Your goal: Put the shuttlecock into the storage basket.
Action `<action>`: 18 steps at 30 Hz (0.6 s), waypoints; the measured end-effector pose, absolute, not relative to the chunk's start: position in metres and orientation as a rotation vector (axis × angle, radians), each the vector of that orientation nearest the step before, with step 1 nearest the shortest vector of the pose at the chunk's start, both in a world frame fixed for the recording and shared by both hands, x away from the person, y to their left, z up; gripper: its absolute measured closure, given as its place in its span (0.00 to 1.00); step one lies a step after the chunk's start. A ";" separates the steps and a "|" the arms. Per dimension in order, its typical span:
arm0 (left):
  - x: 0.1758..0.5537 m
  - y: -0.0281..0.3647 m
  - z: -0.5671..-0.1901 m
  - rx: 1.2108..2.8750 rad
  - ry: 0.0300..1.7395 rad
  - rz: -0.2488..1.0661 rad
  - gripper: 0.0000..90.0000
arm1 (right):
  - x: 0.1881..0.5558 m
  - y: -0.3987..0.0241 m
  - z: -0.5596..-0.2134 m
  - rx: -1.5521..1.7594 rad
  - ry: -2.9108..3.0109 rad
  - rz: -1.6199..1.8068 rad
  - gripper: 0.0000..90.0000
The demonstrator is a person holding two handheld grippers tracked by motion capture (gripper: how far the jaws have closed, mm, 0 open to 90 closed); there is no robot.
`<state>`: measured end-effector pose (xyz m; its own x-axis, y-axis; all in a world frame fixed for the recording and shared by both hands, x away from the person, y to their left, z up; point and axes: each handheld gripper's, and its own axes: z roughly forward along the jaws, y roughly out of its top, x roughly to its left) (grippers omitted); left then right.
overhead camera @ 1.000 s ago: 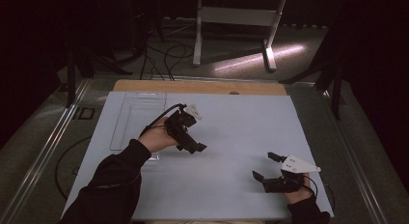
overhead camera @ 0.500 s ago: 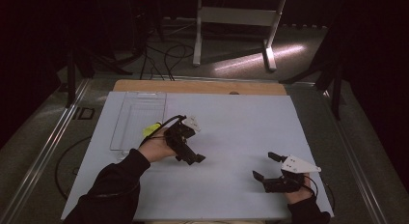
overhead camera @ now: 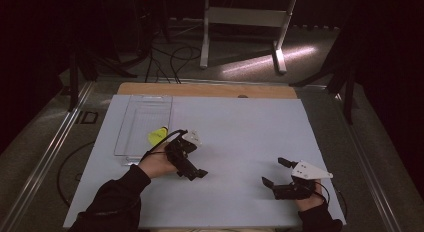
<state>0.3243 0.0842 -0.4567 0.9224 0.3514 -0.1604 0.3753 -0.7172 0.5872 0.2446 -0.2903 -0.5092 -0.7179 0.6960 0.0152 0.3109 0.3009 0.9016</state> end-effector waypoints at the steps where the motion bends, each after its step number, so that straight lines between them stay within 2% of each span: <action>1: 0.323 0.085 -0.458 2.433 0.517 -0.051 0.00 | 0.245 -0.290 -0.509 0.903 2.196 1.392 0.10; 18: 0.292 0.115 -0.477 2.457 0.593 0.032 0.00 | 0.245 -0.290 -0.509 0.903 2.196 1.392 0.10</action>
<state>0.2919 0.1148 -0.4772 0.8997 0.4216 -0.1131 0.4072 -0.7175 0.5652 0.2445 -0.2899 -0.5090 -0.7177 0.6962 0.0165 0.3121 0.3004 0.9013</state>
